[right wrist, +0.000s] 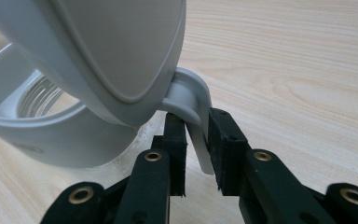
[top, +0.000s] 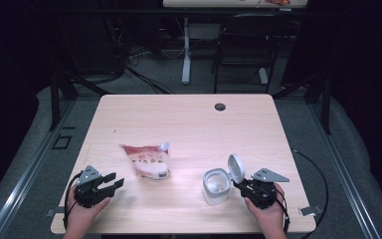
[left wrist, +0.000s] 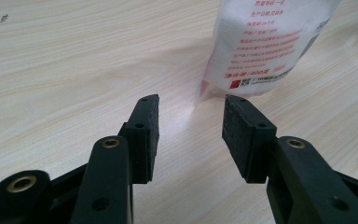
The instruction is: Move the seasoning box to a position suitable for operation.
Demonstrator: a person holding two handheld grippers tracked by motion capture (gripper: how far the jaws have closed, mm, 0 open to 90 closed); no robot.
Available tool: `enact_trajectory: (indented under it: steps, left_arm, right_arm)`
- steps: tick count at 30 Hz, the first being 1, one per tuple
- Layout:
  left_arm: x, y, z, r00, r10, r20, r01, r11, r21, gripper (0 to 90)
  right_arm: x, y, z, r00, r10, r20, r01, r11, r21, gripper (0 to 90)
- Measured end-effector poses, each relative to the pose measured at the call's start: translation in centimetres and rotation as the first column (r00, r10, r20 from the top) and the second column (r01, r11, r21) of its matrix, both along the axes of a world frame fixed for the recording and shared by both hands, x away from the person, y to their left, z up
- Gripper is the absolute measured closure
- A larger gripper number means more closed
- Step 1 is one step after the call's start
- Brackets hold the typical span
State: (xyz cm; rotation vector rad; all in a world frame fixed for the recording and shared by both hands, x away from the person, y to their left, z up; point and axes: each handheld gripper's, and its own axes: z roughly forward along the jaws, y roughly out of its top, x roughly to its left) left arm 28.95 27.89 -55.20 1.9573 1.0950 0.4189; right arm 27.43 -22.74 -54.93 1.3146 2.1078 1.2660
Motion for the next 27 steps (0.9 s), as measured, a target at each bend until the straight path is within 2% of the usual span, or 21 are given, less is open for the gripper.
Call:
enact_trajectory:
  steps: [7,17,27]
  left_arm:
    - [0.0,0.0,0.0,1.0,0.001,-0.001,-0.001,1.0,-0.001,56.3]
    - [0.0,-0.1,-0.1,1.0,-0.001,0.002,0.001,1.0,0.001,56.4]
    - [0.0,-0.2,-0.1,1.0,0.001,-0.003,-0.001,1.0,0.003,56.6]
  right_arm:
    - [0.4,0.1,0.1,0.9999,-0.006,0.015,0.006,0.9994,-0.034,78.5]
    - [1.3,-0.2,0.1,0.9996,-0.005,0.03,0.006,0.9987,-0.05,78.8]
    - [2.7,-0.8,0.0,0.9998,0.008,0.02,-0.008,0.9994,-0.034,78.0]
